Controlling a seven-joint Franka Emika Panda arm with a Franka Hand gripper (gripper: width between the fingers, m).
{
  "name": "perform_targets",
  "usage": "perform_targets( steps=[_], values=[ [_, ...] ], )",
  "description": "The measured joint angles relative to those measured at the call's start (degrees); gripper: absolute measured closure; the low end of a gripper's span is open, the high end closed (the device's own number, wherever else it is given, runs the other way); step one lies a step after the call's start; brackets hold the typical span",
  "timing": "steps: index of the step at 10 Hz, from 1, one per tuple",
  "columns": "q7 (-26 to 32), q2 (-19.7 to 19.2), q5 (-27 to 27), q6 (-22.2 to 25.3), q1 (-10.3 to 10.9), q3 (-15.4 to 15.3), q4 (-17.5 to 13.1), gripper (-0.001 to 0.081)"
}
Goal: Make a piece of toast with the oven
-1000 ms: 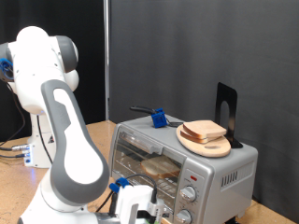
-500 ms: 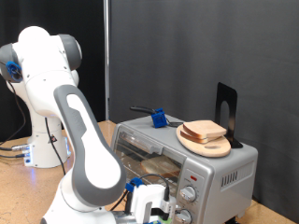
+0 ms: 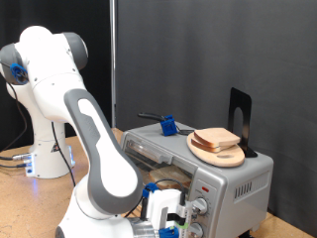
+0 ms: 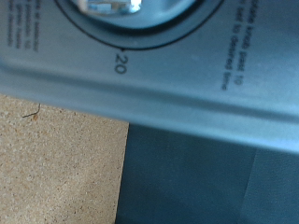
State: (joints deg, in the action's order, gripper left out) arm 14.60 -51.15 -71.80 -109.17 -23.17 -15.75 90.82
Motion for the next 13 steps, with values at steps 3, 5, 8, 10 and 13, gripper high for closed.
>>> perform_targets(
  steps=[3, 5, 8, 10, 13],
  values=[
    [0.13, 0.65, -0.73, -0.59, -0.05, 0.00, 1.24, 0.0001],
    [0.17, 0.69, -0.76, -0.64, -0.01, -0.37, 1.59, 0.0102],
    [0.35, 1.14, -0.87, -0.46, -0.11, -0.78, 1.95, 0.0439],
    [0.39, 1.95, -0.90, -1.58, -0.18, -0.72, 2.86, 0.0576],
    [0.39, 1.97, -1.30, -1.58, -0.28, -0.77, 2.99, 0.0709]
  ],
)
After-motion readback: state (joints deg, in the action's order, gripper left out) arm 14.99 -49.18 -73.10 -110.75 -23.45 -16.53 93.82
